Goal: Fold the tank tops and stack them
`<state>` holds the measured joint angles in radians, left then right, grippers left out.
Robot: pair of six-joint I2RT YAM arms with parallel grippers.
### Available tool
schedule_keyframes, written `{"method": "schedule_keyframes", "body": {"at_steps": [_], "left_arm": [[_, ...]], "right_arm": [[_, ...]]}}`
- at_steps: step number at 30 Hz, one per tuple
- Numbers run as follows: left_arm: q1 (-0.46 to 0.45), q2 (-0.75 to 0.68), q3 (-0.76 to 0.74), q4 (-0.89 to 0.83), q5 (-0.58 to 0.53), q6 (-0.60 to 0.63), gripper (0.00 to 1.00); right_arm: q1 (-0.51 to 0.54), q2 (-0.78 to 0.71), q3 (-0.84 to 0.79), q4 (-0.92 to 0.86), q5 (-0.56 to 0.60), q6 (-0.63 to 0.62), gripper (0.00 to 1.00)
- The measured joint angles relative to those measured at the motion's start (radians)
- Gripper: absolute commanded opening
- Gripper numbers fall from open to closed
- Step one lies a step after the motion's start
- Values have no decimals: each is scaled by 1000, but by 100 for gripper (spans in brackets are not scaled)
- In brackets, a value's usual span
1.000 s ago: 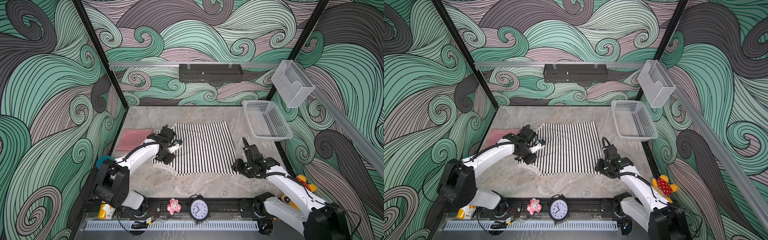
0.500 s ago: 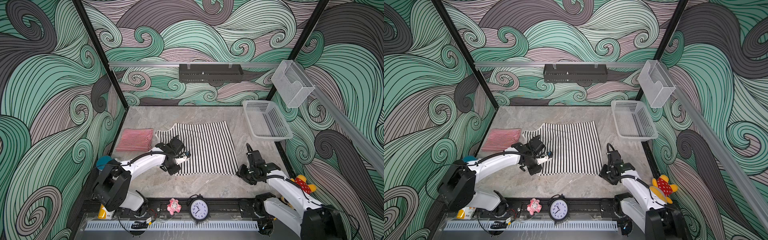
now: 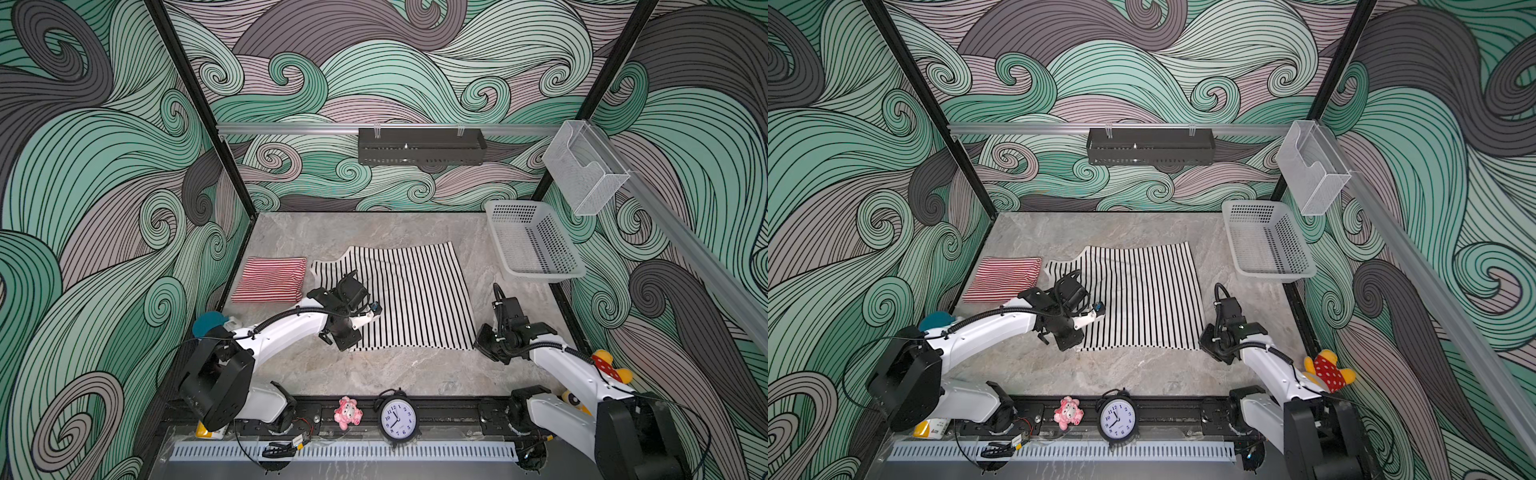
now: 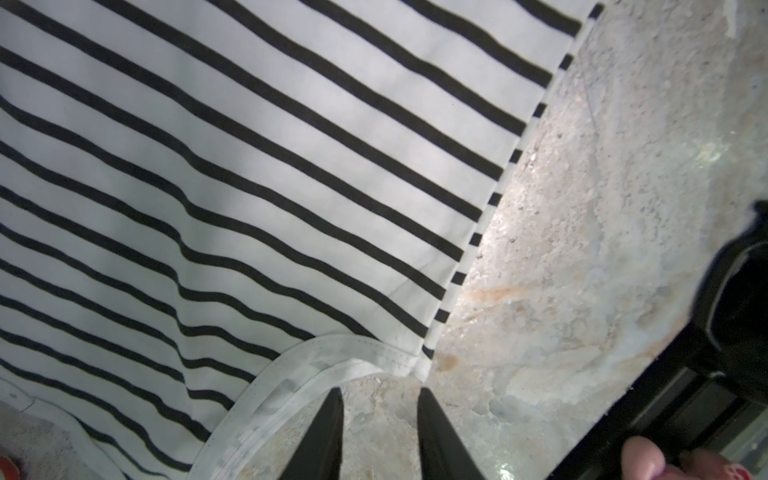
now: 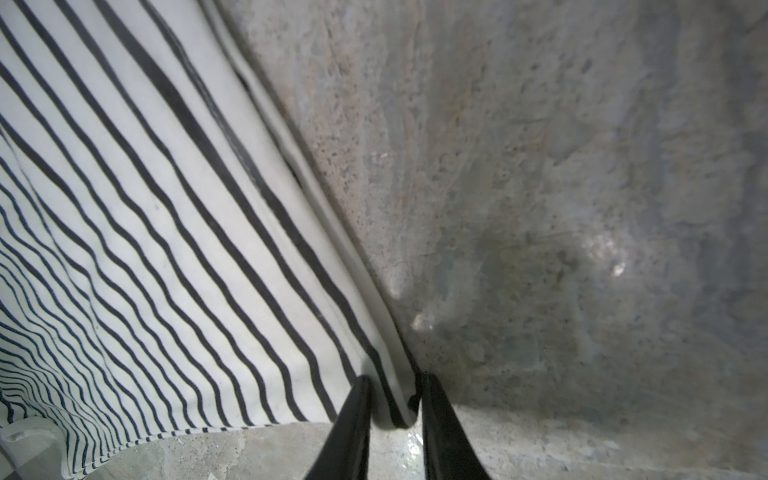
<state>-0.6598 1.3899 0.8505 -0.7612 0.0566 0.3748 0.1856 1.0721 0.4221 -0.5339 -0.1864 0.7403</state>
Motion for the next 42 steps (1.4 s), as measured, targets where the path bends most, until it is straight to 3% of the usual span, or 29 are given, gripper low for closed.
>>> {"method": "schedule_keyframes", "body": {"at_steps": [14, 23, 34, 39, 42], "left_arm": [[-32, 0, -26, 15, -1, -1, 35], [-86, 9, -40, 26, -4, 4, 36], [-116, 118, -50, 77, -50, 11, 35], [-127, 125, -50, 80, -53, 20, 27], [-137, 126, -50, 77, -52, 26, 18]], "right_arm": [[-1, 7, 2, -5, -6, -5, 0], [-1, -28, 40, -39, -6, -6, 0], [-1, -49, 58, -60, -7, -6, 0], [-1, -71, 58, -74, -7, -6, 0], [-1, -83, 58, -78, -7, -6, 0]]}}
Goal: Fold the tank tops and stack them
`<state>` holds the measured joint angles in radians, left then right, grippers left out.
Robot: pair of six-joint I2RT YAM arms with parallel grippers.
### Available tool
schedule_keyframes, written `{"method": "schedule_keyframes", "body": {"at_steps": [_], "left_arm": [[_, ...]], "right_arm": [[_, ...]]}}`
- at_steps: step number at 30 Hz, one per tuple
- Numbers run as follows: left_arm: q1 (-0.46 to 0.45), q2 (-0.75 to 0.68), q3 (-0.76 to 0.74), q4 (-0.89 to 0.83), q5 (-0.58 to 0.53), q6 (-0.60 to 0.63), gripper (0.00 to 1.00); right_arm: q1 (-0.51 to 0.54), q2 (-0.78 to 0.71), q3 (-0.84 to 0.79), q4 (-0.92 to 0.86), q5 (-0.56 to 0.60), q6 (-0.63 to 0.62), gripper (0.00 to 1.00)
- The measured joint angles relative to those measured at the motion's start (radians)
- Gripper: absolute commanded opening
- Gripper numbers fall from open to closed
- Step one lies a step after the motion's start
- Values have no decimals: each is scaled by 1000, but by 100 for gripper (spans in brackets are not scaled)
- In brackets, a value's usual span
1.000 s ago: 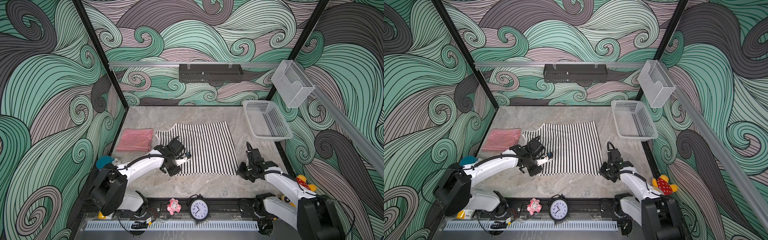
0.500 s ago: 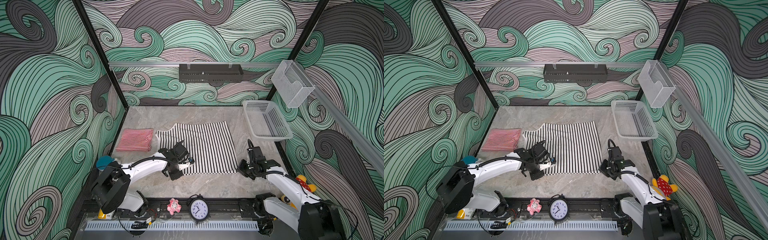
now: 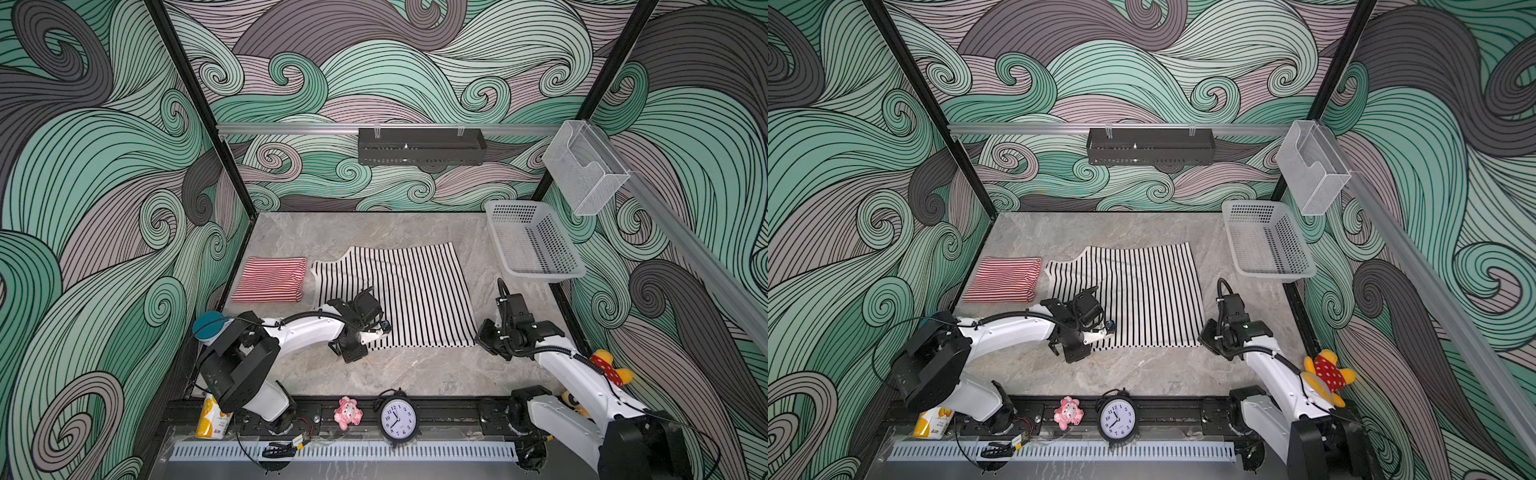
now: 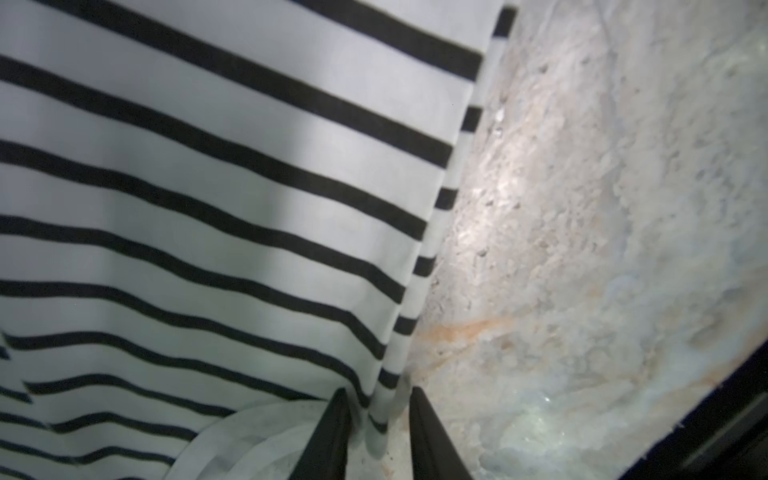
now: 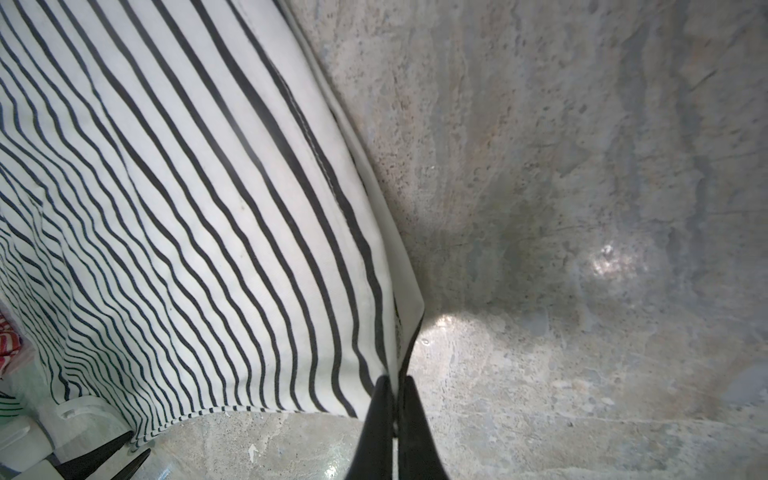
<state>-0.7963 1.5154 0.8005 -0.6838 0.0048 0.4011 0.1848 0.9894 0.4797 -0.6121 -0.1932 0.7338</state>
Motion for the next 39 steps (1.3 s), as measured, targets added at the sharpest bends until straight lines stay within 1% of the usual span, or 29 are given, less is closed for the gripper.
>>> {"method": "schedule_keyframes", "body": {"at_steps": [2, 5, 16, 18, 21, 24, 29, 35, 39], "left_arm": [[-6, 2, 0, -2, 0, 3, 10], [-13, 6, 0, -9, 6, 12, 3], [-37, 2, 11, -80, 59, 18, 0], [-37, -7, 21, -86, 51, 18, 0], [-36, -19, 35, -86, 11, 20, 0], [-34, -20, 45, -82, -37, 31, 0], [-5, -18, 70, -76, -101, 55, 0], [63, 21, 150, -41, -163, 63, 0], [90, 62, 194, -20, -192, 64, 0]], "right_arm": [[0, -3, 0, -3, 0, 0, 0], [0, -12, 0, -14, 0, 0, 0], [0, -113, 0, -90, 3, 0, 0], [0, -118, 2, -98, 3, -1, 0], [0, -111, 25, -111, 4, -2, 0], [-6, -82, 65, -111, 8, -13, 0], [-24, -6, 136, -105, 10, -40, 0], [-61, 125, 214, -68, 0, -81, 0], [-78, 237, 265, -33, -14, -109, 0]]}}
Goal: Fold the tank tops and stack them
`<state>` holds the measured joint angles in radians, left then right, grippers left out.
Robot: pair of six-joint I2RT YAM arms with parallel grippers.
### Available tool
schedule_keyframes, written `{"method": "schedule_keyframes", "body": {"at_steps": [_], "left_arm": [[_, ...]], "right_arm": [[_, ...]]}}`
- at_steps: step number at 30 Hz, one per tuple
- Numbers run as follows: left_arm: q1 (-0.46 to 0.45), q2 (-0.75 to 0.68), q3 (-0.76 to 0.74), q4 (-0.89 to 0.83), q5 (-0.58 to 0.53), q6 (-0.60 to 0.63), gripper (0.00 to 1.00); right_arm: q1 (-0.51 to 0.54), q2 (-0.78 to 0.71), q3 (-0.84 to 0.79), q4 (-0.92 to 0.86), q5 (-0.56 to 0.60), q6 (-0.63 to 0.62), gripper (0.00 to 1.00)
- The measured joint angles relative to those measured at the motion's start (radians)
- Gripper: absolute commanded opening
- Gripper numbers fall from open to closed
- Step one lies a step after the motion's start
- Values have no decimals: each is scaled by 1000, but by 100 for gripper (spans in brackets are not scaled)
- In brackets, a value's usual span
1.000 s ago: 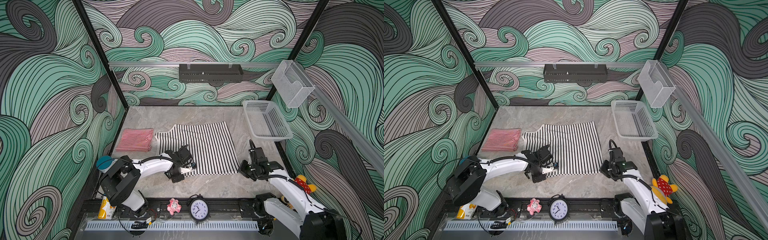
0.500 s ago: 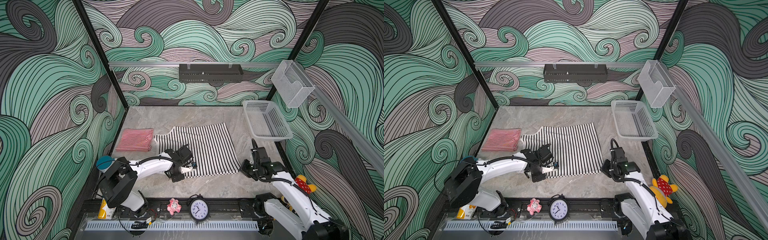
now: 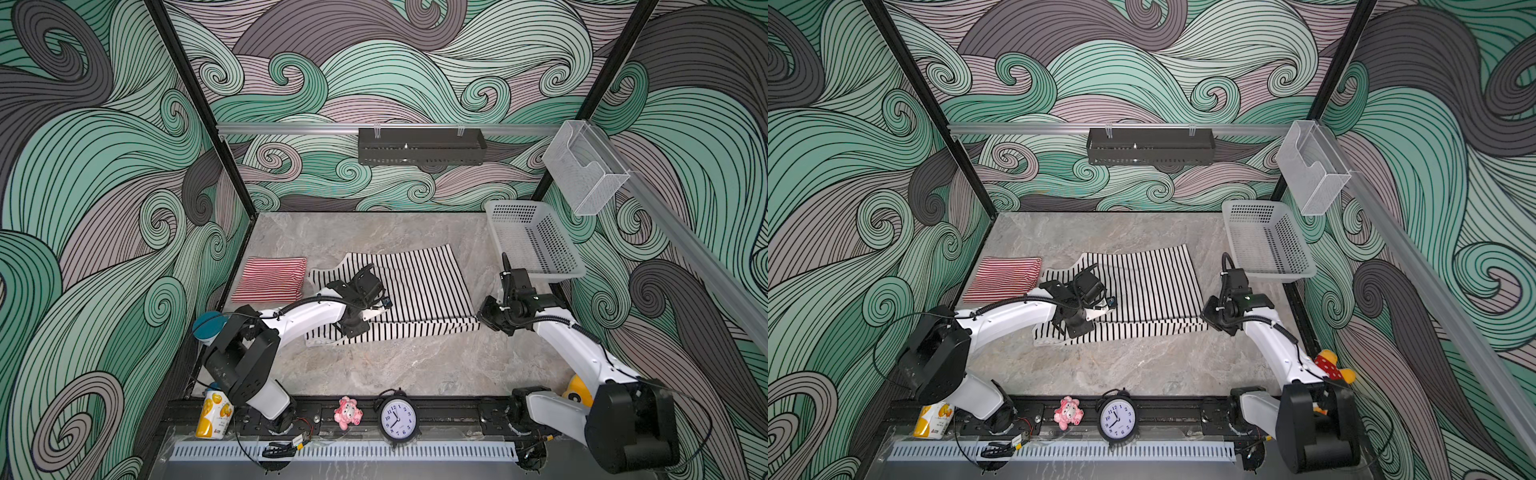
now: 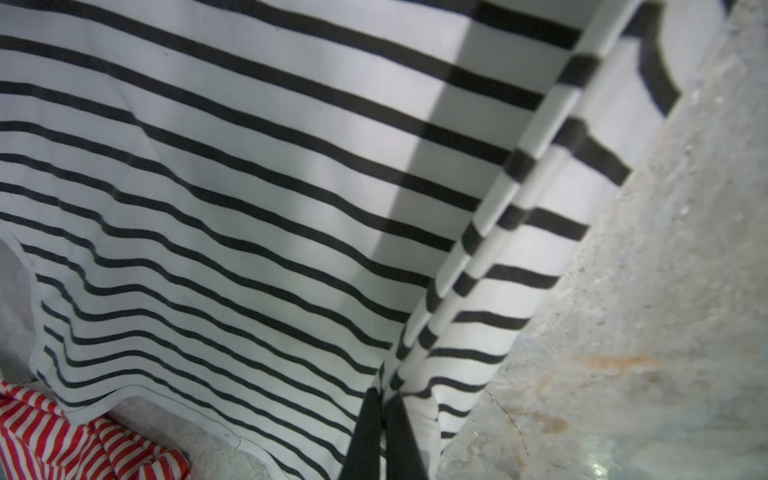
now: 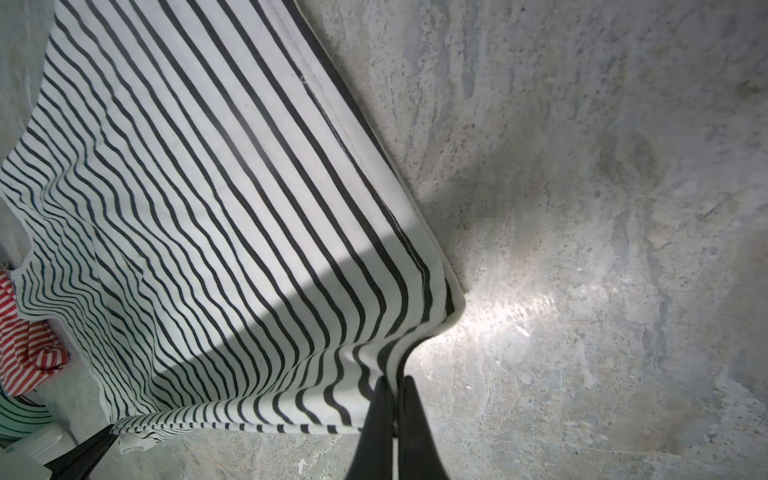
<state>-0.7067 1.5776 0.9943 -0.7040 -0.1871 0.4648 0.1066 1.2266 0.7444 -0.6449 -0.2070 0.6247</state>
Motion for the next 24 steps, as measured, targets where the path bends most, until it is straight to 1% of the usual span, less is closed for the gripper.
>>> {"method": "schedule_keyframes", "body": {"at_steps": [5, 10, 13, 14, 16, 18, 20, 22, 24], "left_arm": [[16, 53, 20, 18, -39, -2, 0], [35, 89, 34, 39, -67, -12, 0], [39, 92, 38, 46, -73, -23, 4], [39, 95, 41, 46, -75, -26, 6], [39, 112, 55, 48, -82, -32, 11], [39, 128, 59, 56, -93, -38, 15], [39, 140, 60, 59, -109, -44, 18], [39, 143, 60, 64, -128, -53, 19], [39, 140, 60, 72, -151, -61, 22]], "right_arm": [[-7, 132, 65, 44, -13, -30, 0], [-18, 230, 106, 83, -26, -50, 0], [-25, 277, 125, 98, -38, -56, 1], [-27, 288, 130, 103, -39, -57, 7], [-29, 312, 144, 112, -43, -60, 27], [-31, 330, 157, 120, -48, -67, 40], [-34, 335, 166, 130, -57, -70, 46], [-34, 327, 170, 143, -63, -71, 46], [-34, 306, 169, 150, -66, -71, 45]]}}
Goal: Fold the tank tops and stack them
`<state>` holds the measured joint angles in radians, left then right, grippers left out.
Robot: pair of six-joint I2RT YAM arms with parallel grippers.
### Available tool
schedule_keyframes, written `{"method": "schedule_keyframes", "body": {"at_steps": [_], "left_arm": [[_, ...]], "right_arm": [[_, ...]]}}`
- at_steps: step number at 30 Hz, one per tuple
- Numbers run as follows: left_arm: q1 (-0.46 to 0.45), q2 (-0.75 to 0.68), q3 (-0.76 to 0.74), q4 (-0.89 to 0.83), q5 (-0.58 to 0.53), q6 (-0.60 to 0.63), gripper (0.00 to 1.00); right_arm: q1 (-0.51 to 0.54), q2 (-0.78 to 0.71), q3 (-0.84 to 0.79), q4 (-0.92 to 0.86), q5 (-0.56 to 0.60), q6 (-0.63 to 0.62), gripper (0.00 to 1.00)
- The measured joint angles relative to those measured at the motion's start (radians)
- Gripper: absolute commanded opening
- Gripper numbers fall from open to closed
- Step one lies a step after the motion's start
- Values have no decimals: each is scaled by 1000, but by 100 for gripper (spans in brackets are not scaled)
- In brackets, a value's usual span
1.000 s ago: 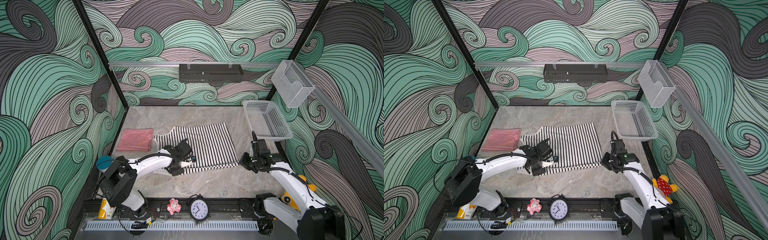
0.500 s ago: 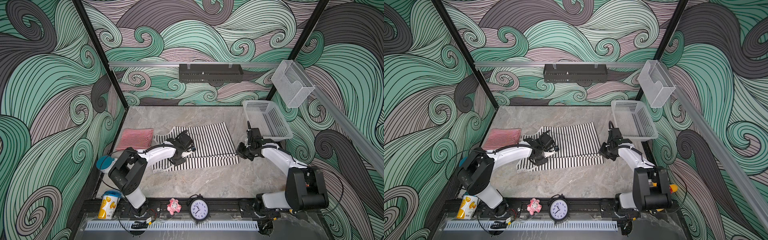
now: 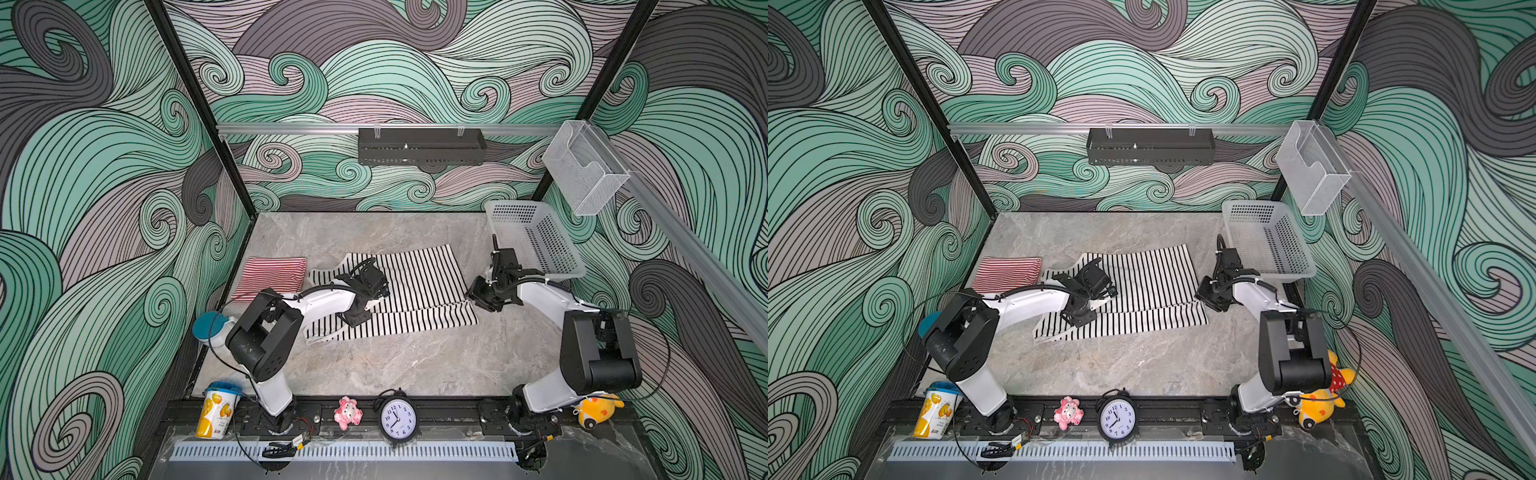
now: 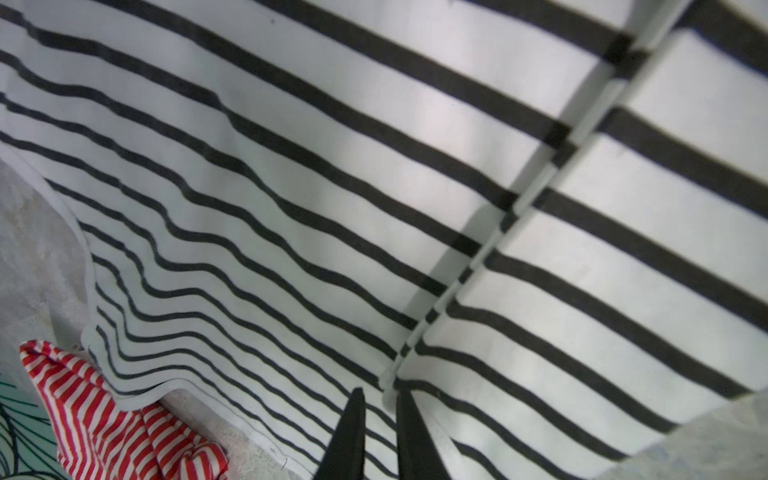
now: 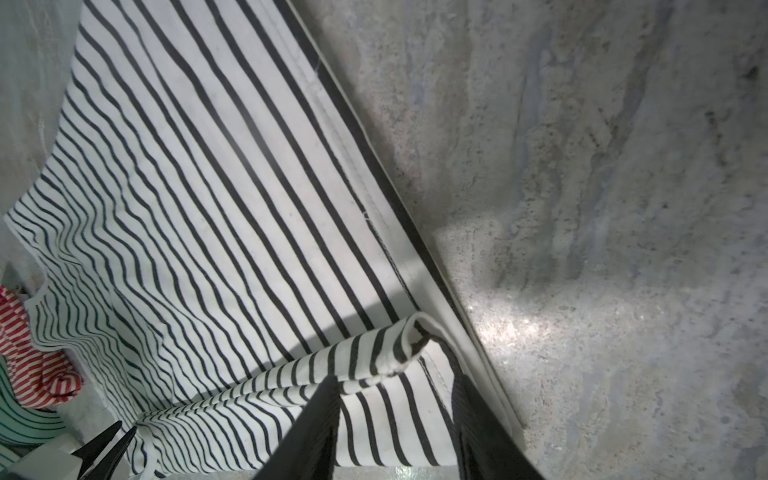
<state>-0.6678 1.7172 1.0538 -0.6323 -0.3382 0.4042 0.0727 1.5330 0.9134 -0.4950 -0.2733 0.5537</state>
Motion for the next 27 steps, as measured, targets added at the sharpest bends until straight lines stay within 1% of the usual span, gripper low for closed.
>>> {"method": "schedule_keyframes", "body": {"at_steps": [2, 4, 7, 9, 12, 15, 19, 23, 27], "left_arm": [[0, -8, -4, 7, -15, -8, 23], [0, -34, -13, 5, -20, -14, 23], [0, -94, -34, -8, -5, -20, 22], [0, -130, -49, -18, 21, -21, 21], [0, -160, -84, -34, 68, -20, 16], [0, -166, -124, -54, 108, -13, 11], [0, -175, -168, -73, 144, 0, 7], [2, -201, -201, -84, 163, 16, 6], [15, -243, -240, -97, 179, 36, 6]], "right_arm": [[3, -36, -12, 14, -5, 3, 44], [9, -77, -36, 29, -10, 7, 40], [33, -121, -88, 47, -18, 17, 30], [56, -124, -119, 59, -21, 27, 20], [78, -107, -145, 74, -24, 40, 12], [80, -53, -145, 103, -23, 49, 11], [80, 37, -124, 121, -23, 52, 10], [80, 106, -77, 144, -23, 52, 10], [80, 136, -29, 153, -23, 52, 11]]}}
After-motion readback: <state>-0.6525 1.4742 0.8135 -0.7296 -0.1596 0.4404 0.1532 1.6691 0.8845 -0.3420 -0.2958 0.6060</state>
